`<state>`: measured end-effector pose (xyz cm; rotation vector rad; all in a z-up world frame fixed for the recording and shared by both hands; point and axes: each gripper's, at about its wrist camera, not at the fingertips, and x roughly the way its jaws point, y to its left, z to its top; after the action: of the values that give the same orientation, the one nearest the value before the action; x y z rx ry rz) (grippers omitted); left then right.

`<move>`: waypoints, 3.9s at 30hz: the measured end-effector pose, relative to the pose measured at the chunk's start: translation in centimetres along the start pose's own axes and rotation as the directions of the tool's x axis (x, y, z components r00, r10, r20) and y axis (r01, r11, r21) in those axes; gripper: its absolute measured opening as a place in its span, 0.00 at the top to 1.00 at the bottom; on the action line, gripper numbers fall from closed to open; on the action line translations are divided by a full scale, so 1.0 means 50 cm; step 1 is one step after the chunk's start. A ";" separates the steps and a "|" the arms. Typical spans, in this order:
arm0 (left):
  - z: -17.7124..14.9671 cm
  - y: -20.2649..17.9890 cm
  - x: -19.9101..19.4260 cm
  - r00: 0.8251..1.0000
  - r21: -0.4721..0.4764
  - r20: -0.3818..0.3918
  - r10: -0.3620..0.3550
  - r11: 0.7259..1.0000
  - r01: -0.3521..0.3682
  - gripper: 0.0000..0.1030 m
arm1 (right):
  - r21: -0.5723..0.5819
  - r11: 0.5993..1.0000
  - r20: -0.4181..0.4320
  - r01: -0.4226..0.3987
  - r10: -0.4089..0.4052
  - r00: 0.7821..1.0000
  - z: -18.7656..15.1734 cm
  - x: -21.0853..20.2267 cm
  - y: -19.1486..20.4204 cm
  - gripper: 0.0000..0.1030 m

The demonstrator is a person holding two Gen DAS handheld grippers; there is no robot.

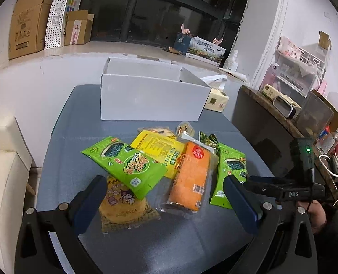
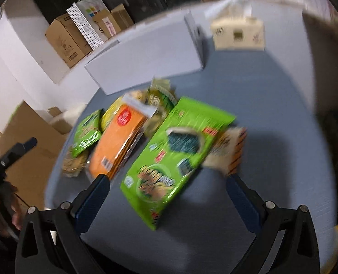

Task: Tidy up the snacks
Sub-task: 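Grasp the green seaweed pack with the right gripper, then grasp the orange sausage pack with the left gripper, then drop the green pack and orange pack into the white box, then grasp the cream rice-cracker bag with the right gripper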

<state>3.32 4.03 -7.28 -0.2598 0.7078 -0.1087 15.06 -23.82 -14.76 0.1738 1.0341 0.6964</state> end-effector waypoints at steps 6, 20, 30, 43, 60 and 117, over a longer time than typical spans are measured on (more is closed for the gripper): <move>-0.008 0.003 0.007 1.000 -0.006 -0.010 0.003 1.000 -0.003 0.00 | 0.055 0.998 -0.004 -0.043 0.044 0.999 0.022 0.036 -0.016 0.00; -0.021 -0.023 0.049 0.998 0.037 -0.069 -0.016 0.999 0.018 0.00 | -0.097 0.995 0.148 -0.028 0.042 0.988 0.033 -0.061 0.034 0.87; 0.006 -0.140 0.232 0.974 0.273 -0.180 0.140 0.958 -0.087 0.00 | -0.120 0.993 0.248 0.010 0.020 0.968 0.022 -0.173 0.046 0.87; 0.017 -0.108 0.222 0.984 0.184 -0.161 0.076 0.982 -0.046 0.44 | -0.092 0.996 0.264 0.022 0.003 0.965 0.021 -0.186 0.027 0.87; 0.284 0.021 0.092 0.991 0.017 0.121 -0.051 0.999 0.049 0.44 | -0.188 0.982 0.314 -0.029 0.088 0.945 0.245 -0.144 0.107 0.87; 0.035 0.023 -0.062 0.993 -0.068 0.099 0.064 0.996 -0.058 0.00 | -0.330 0.912 0.136 0.241 -0.207 0.969 -0.014 -0.069 0.038 0.00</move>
<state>2.14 6.08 -4.35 -0.3037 0.6186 -0.0142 12.50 -24.55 -11.78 -0.2129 0.8067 0.6409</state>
